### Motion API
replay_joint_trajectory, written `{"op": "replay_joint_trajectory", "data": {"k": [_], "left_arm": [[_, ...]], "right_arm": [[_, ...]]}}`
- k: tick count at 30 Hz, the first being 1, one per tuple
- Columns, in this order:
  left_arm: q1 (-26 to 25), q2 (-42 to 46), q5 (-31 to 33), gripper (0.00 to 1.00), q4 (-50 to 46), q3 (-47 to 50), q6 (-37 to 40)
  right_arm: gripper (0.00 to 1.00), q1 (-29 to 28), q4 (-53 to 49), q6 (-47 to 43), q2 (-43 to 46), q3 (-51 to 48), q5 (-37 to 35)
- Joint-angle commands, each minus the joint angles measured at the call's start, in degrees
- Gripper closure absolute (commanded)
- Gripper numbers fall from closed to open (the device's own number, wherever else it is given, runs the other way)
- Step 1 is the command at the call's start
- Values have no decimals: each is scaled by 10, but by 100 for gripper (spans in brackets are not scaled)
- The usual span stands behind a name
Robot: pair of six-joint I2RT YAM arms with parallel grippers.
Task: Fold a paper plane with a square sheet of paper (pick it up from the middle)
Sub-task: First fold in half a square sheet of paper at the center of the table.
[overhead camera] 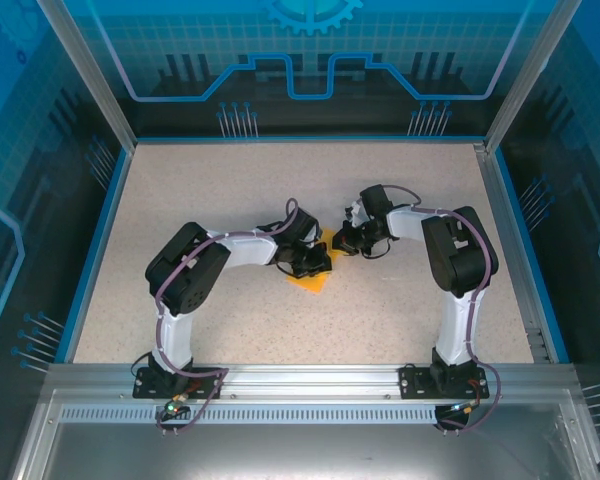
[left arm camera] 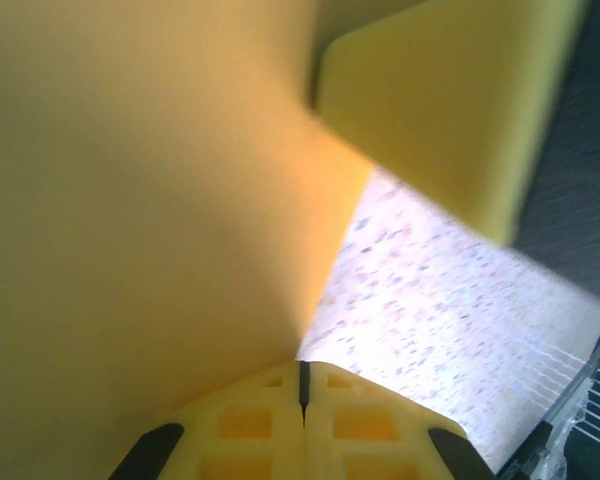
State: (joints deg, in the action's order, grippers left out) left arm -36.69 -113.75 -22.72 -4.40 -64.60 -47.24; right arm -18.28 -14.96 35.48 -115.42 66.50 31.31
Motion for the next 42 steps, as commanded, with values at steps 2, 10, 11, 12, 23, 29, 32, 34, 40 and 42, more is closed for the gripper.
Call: {"op": "replay_joint_trajectory", "data": {"k": [2,10,11,12,23,29,32,34,40,42], "left_arm": [[3,-13,-17,98,-25,30,23],[-8,8,-25,98,-42,70,38],[-9,11,-26,98,-47,75,42],[-11,16,-27,98,-49,81,45],[-32,48,-32,98,-57,139,46],[-36,65,-10,98,-50,187,32],[-35,71,-9,98,-39,204,23],[-35,81,-9,98,-38,208,22],[-36,149,-12,97,-58,187,41],[-34,177,-7,96,-74,168,60]], "right_arm": [[100,0,-56,-10,-39,-10,-54],[100,0,-71,-8,-43,-5,-69],[100,0,-73,-8,-43,-5,-71],[100,0,-74,-8,-44,-4,-72],[100,0,-79,-6,-58,1,-83],[100,0,-77,-7,-59,-1,-83],[100,0,-76,-8,-60,0,-83],[100,-1,-77,-8,-59,0,-82],[100,-2,-80,-12,-50,6,-81],[100,-3,-87,-16,-46,15,-81]]}}
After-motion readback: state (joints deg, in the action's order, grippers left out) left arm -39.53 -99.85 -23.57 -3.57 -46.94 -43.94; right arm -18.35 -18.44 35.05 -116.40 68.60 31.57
